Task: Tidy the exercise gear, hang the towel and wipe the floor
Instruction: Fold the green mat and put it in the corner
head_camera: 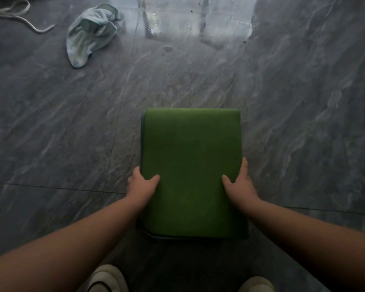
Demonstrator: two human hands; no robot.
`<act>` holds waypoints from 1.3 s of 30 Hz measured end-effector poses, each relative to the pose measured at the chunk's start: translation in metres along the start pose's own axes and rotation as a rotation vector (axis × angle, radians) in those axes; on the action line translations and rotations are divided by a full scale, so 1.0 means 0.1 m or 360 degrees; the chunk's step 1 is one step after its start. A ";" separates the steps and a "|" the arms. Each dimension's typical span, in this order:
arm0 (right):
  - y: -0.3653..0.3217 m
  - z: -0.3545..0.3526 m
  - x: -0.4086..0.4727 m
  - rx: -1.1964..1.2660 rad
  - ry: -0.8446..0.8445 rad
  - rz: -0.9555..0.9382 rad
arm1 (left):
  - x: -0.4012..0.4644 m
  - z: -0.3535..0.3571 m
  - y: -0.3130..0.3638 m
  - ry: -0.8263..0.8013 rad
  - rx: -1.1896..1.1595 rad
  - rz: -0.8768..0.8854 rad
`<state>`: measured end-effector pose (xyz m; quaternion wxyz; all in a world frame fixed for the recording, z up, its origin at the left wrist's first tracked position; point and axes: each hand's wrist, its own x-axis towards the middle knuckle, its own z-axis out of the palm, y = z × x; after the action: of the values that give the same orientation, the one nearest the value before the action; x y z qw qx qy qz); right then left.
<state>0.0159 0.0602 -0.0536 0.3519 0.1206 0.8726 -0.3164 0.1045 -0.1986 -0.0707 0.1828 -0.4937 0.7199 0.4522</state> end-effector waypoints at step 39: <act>-3.16 -4.64 -6.56 0.0542 0.0688 -0.0335 | -6.37 -4.24 4.08 -0.0106 -0.0095 0.1088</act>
<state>0.1036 0.1209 0.8032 0.0977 0.1512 0.8694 -0.4601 0.1084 -0.1619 0.7955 0.0296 -0.2139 0.8238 0.5241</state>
